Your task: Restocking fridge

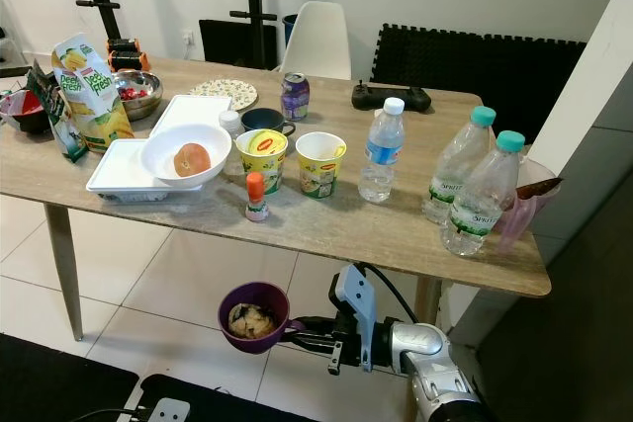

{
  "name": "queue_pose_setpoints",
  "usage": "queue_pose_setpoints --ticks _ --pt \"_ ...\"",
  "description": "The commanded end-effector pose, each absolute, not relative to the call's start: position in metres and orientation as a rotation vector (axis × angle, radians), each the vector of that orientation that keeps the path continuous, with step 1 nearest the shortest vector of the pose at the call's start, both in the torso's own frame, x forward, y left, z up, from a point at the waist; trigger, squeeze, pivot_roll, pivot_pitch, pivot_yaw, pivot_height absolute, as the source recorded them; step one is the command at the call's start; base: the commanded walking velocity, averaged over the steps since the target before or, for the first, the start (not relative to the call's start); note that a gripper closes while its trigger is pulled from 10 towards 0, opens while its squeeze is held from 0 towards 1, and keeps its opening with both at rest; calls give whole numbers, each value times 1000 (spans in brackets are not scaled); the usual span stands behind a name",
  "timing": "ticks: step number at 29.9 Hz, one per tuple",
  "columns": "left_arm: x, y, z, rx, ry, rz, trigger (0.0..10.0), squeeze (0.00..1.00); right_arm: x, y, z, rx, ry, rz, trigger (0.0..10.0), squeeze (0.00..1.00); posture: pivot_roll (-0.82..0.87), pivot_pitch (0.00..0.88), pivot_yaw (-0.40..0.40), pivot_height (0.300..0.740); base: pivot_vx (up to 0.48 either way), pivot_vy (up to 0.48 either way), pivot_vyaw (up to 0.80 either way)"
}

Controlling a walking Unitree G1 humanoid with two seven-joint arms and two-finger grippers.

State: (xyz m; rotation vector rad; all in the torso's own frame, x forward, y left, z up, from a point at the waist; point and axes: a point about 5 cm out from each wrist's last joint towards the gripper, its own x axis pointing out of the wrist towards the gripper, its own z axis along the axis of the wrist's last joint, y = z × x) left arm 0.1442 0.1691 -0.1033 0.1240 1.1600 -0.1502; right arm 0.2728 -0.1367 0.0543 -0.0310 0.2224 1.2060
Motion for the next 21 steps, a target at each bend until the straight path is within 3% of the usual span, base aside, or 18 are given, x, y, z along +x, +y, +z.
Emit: queue_pose_setpoints --ticks 1,7,21 --pt "134 172 -107 142 1203 -150 10000 0 280 -138 65 -9 163 1164 10000 0 -43 0 -14 740 0 0 0" --pt "132 174 -107 147 1209 -147 10000 0 283 -137 75 53 109 1144 10000 0 -41 0 -13 740 0 0 0" --pt "132 176 -107 161 1210 -147 10000 0 253 -152 69 103 169 1245 10000 0 -44 0 -6 740 0 0 0"
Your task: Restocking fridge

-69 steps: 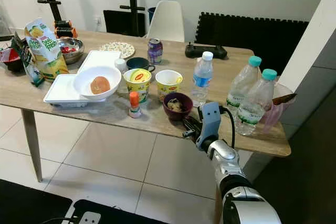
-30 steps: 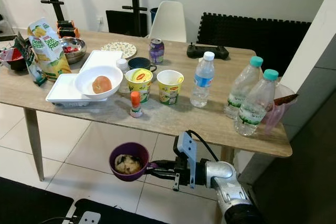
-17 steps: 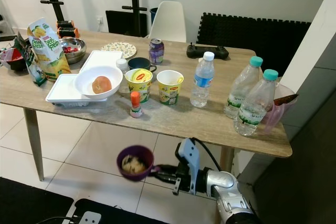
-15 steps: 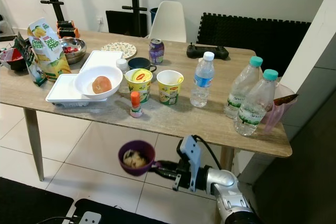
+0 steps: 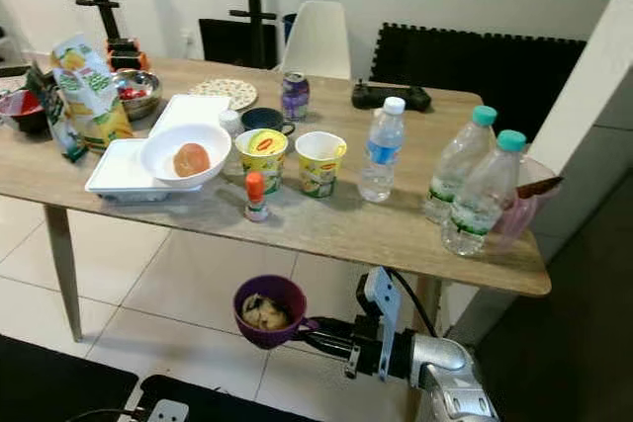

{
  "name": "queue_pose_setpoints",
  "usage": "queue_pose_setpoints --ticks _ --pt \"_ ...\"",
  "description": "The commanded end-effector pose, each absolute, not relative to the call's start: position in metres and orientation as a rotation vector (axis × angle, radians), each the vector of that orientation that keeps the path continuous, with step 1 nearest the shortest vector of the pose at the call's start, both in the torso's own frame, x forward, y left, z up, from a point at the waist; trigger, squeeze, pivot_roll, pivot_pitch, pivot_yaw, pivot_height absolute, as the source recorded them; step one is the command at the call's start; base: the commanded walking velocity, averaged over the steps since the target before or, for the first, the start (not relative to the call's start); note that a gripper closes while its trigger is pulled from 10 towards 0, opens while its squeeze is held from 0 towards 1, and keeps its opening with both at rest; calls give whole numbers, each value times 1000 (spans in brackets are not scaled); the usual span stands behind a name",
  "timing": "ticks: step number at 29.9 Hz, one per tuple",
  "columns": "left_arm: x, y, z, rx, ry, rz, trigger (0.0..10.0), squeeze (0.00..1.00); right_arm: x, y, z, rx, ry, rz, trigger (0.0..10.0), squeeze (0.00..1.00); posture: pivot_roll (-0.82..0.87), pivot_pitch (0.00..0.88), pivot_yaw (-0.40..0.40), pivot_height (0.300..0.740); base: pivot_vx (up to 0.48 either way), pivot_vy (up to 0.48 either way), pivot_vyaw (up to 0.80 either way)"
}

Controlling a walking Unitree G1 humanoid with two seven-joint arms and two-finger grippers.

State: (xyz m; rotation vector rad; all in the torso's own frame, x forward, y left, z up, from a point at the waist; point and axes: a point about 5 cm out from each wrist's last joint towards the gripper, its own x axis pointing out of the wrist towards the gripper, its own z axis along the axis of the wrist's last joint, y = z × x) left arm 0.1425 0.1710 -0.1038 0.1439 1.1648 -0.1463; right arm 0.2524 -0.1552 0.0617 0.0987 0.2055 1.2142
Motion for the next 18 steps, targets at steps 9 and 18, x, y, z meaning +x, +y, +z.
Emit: queue_pose_setpoints --ticks 9,18 --pt "131 176 -108 167 1215 -150 10000 0 255 -150 74 103 158 1249 10000 0 -43 0 -6 740 -28 0 0" --pt "132 174 -107 166 1211 -146 10000 0 259 -151 76 95 164 1207 10000 0 -50 0 -14 740 -260 0 0"
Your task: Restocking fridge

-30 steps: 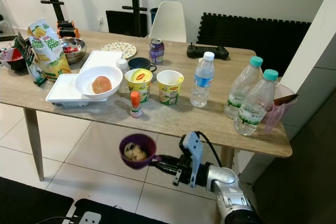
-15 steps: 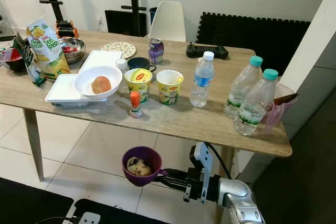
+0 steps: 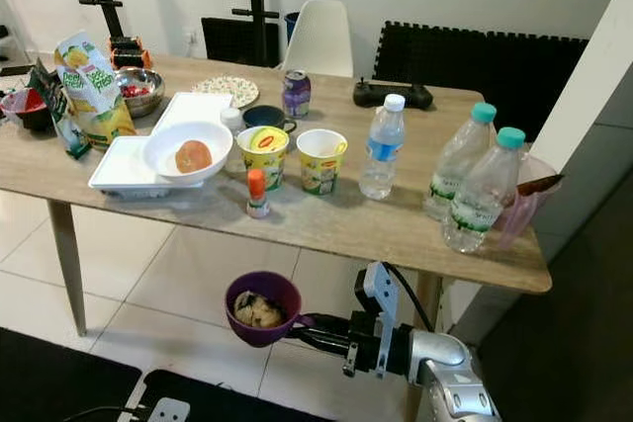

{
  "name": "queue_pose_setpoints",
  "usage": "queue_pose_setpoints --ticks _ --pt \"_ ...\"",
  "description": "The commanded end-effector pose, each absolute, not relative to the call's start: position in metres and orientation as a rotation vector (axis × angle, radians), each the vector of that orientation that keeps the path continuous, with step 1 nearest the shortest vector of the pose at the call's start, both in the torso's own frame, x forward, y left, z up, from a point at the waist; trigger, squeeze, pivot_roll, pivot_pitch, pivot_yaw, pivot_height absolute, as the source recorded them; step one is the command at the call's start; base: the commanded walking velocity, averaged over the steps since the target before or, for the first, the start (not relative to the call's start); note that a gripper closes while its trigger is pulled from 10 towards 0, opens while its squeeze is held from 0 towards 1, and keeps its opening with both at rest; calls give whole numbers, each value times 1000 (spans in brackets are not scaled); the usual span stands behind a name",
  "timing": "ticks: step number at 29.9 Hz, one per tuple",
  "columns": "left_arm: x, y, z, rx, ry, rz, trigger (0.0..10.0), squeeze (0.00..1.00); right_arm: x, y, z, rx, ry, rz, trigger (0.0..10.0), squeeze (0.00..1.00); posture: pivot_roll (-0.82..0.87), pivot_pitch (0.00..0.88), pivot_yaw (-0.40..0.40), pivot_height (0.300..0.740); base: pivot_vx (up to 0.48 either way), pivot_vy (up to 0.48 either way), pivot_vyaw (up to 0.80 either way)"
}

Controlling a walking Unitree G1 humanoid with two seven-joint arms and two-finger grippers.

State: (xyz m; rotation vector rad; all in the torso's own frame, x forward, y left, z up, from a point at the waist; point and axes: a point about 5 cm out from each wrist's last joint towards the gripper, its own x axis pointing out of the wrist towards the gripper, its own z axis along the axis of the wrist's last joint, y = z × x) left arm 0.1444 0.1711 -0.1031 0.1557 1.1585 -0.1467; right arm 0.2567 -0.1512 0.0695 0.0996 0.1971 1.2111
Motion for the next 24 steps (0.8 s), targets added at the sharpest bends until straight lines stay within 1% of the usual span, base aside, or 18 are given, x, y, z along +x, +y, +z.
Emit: queue_pose_setpoints --ticks 1,24 --pt "132 174 -107 169 1212 -148 10000 0 260 -151 77 93 163 1198 10000 0 -49 0 -13 740 -262 0 0" --pt "131 174 -108 175 1215 -149 10000 0 263 -149 77 89 167 1166 10000 0 -52 0 -13 740 -271 0 0"
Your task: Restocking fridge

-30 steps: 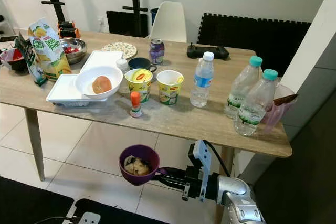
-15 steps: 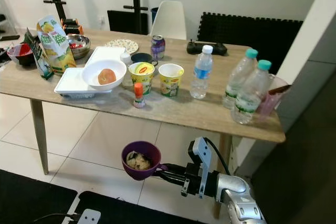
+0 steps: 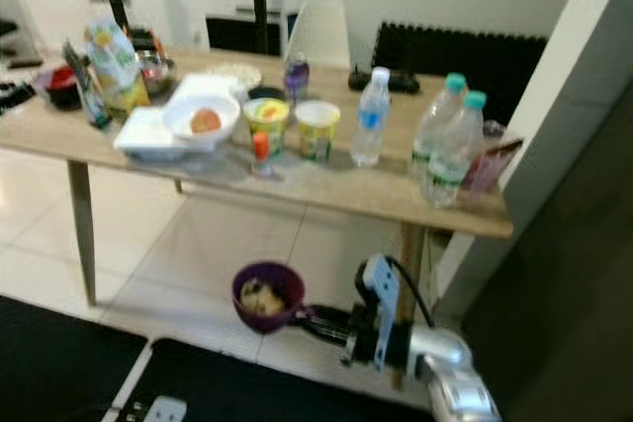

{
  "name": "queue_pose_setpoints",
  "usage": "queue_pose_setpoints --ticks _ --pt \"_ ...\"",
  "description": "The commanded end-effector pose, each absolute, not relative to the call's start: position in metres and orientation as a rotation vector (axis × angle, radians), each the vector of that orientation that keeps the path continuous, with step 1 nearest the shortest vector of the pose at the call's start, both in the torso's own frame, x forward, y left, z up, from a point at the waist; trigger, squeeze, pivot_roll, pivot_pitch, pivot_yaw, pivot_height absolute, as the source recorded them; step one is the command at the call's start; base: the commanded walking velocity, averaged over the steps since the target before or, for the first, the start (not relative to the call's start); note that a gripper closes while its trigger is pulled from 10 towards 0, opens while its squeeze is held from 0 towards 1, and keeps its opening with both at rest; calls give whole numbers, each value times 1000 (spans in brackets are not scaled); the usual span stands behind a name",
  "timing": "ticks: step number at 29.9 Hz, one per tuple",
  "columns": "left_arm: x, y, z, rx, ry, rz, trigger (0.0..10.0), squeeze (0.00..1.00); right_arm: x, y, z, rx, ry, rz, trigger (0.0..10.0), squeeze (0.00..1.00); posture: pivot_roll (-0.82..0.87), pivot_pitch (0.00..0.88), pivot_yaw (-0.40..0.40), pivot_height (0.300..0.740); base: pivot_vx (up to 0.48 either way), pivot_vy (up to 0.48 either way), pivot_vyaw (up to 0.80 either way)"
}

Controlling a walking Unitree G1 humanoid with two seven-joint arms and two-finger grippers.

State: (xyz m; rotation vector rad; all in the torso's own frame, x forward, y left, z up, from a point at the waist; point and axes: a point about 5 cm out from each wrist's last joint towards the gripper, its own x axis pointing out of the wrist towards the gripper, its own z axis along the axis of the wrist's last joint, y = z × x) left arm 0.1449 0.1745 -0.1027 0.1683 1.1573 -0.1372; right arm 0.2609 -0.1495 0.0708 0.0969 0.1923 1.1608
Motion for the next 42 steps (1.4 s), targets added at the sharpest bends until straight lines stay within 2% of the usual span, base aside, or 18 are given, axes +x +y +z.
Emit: queue_pose_setpoints --ticks 1,11,42 --pt "131 174 -108 175 1215 -150 10000 0 263 -148 77 89 167 1165 10000 0 -52 0 -13 740 -270 0 0" --pt "130 173 -108 171 1216 -153 10000 0 272 -149 78 66 144 1087 10000 0 -54 0 -15 740 -270 0 0" --pt "132 173 -107 177 1212 -162 10000 0 274 -146 77 57 145 1066 10000 0 -56 0 -11 740 -271 0 0"
